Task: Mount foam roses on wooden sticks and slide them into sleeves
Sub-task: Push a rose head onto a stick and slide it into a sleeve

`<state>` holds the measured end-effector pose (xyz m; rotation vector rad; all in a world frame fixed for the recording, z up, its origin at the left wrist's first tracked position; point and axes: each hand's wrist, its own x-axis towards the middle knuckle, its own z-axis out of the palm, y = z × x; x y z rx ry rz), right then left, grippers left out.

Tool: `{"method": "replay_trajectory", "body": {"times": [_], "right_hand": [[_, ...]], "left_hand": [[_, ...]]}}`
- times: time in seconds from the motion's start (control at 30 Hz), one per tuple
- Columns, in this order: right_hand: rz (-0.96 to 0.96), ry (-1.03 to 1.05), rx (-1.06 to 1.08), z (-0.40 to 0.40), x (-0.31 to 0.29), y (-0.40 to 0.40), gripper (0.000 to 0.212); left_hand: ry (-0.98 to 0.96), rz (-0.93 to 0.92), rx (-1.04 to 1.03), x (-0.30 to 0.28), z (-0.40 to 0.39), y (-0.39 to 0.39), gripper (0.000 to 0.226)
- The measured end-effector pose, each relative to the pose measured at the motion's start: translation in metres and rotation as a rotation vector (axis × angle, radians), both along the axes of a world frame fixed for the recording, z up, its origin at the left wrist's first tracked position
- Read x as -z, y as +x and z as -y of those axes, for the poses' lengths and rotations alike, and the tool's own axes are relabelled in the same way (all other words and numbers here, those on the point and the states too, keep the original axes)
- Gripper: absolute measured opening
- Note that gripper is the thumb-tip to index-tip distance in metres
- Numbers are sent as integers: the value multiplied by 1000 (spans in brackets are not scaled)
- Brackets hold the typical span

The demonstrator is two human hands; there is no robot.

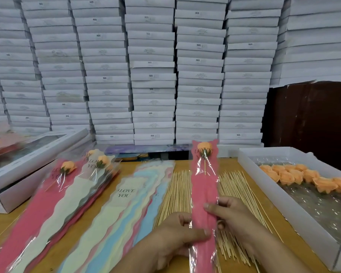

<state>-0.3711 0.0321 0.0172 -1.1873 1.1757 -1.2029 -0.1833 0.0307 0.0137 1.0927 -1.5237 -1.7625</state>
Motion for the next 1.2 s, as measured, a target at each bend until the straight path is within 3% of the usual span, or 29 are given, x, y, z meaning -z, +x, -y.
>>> {"method": "replay_trajectory", "body": {"times": [0.1, 0.2, 0.27, 0.4, 0.57, 0.73, 0.83, 0.9, 1.1, 1.2], "right_hand": [[19, -22, 21, 1, -2, -1, 6], [-18, -2, -48, 0, -2, 0, 13], [-57, 0, -99, -1, 0, 1, 10], [-78, -31, -49, 1, 3, 0, 8], [-25, -36, 34, 5, 3, -5, 10], [-56, -36, -66, 0, 0, 1, 14], [-73, -54, -70, -1, 0, 2, 17], [-39, -62, -31, 0, 0, 1, 17], [38, -40, -16, 5, 4, -3, 10], [142, -10, 6, 8, 6, -4, 22]], "left_hand": [[24, 26, 53, 0, -2, 0, 38], [-7, -15, 35, 1, -1, 1, 10], [-26, -37, 10, 1, 1, 2, 8], [-22, -26, 1, -1, 1, 1, 36], [5, 11, 76, -1, -2, 0, 30], [-39, -4, 31, 1, 2, 0, 20], [-51, 16, 6, 1, 2, -2, 29], [-46, 30, 16, 0, 2, -3, 35], [-126, 75, 20, -2, 3, 0, 16], [-168, 52, -48, -8, 5, 2, 16]]}}
